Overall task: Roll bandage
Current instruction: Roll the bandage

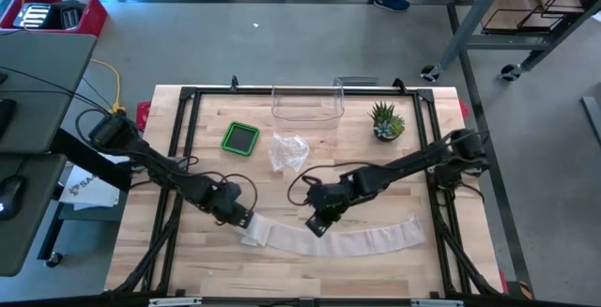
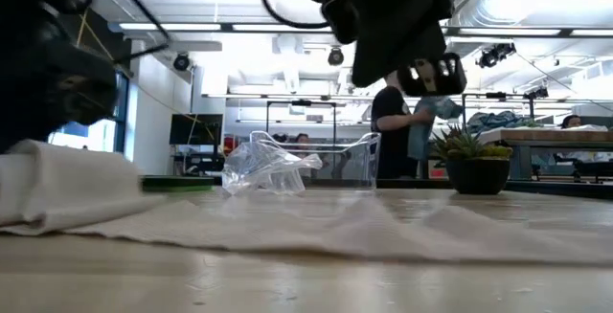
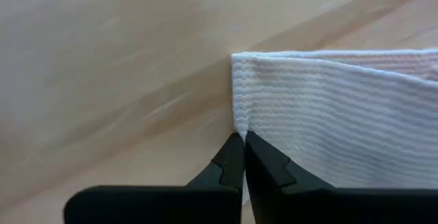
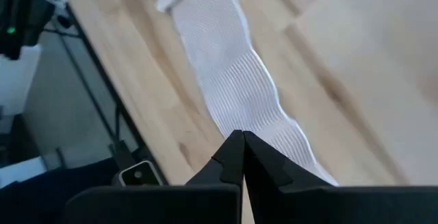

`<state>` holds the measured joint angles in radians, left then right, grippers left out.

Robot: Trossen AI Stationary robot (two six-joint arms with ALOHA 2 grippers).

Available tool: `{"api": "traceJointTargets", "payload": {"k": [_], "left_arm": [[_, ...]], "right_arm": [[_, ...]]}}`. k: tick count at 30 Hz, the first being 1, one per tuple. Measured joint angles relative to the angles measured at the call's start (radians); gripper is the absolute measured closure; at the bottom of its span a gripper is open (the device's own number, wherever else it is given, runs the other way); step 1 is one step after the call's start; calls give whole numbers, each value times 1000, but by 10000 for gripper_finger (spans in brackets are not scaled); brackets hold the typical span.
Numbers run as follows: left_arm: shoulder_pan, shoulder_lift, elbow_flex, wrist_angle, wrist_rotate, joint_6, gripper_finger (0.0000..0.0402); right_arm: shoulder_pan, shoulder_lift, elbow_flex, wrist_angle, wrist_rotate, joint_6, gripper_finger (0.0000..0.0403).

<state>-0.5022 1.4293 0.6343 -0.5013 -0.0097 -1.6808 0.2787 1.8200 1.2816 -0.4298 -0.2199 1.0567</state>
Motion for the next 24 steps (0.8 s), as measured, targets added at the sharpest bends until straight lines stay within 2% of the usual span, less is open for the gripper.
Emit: {"api": "traceJointTargets", "payload": {"k": [4, 8, 15, 18, 24], "left_arm": [[-73, -58, 2, -81, -22, -127, 401], [-147, -85, 2, -97, -30, -256, 401], [-262, -86, 2, -79, -67, -469, 401], [-290, -86, 2, -80, -82, -524, 401], [-313, -86, 12, -77, -83, -569, 401]], "right_arm": [[-11, -49, 0, -100, 12, -7, 403], [-11, -62, -40, -96, 11, 54, 403], [45, -61, -226, 165, -1, 302, 403], [71, -61, -250, 276, 41, 366, 403], [89, -56, -250, 320, 99, 416, 403]]}}
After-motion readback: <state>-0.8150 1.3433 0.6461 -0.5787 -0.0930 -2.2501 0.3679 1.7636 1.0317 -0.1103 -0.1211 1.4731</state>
